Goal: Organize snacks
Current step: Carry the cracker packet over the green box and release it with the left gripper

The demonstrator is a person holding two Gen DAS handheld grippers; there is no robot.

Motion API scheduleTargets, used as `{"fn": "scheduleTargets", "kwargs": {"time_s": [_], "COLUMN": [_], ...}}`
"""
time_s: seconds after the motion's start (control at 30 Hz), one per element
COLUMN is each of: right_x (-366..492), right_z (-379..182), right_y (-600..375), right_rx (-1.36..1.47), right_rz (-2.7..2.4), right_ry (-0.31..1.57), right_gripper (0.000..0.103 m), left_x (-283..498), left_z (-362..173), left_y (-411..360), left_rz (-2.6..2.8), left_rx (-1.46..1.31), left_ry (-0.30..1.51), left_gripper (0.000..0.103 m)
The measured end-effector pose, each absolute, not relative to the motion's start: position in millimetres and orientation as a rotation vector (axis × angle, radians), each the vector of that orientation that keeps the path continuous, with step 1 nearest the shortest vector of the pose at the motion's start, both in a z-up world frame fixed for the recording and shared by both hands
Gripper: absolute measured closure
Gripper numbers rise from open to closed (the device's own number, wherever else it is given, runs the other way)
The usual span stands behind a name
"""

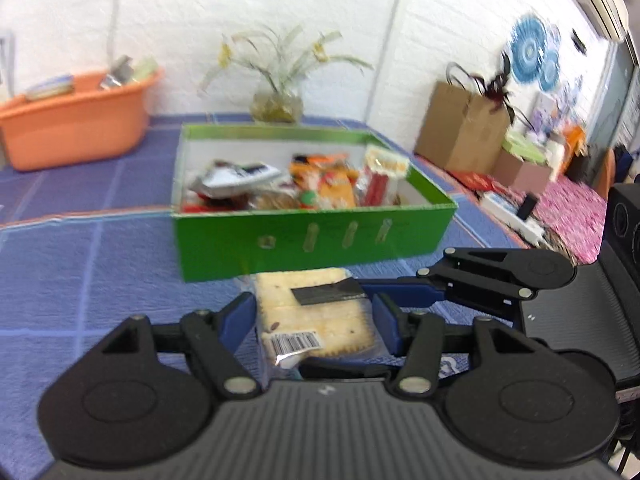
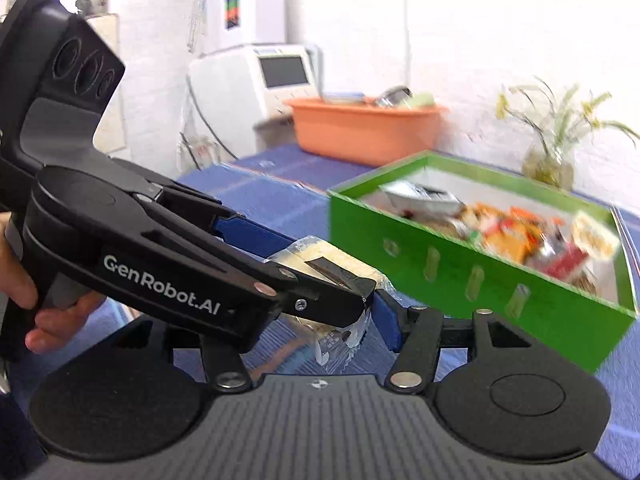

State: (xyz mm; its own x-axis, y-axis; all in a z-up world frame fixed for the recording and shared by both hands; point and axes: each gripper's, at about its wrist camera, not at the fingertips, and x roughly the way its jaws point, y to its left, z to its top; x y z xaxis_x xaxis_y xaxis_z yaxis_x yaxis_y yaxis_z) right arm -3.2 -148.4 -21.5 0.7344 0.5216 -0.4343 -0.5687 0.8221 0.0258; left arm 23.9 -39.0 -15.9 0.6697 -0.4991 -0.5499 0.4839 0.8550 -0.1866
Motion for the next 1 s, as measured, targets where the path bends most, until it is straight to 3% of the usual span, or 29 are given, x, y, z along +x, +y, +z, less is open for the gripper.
{"fn": "scheduleTargets", "kwargs": {"time_s": [0.27,0.47,0.6,1.0], "right_x": [2.4,22.1,48.3,97.3], "right_z": [5.2,46.0,63.4,22.5], "right_y": [-119.5,-137.2,-163.2,-207.9], "right_rx": [-0.148,-0.124,-0.082,-0.04], "right_rz": [0.655,0.497,0.382,0.252], "right_ry": [0.325,0.185,0.159,0.279], "right_gripper": [0.007,0.006,0.006,0.006], "left_x": [12.1,49.0,88.2,155.1], "left_z": [19.0,61.9,79.5,32.4], "left_y": [-16.0,-47.3,-76.7,-133.2], "left_rz": [-0.455,-0.504,-0.569,-0.61], "left_rx": [0.008,0.066,0.045,0.043], "left_ry": [0.504,0.327,0.314,0.427], "left_gripper": [0.049,0.049,0.049,0.049]}}
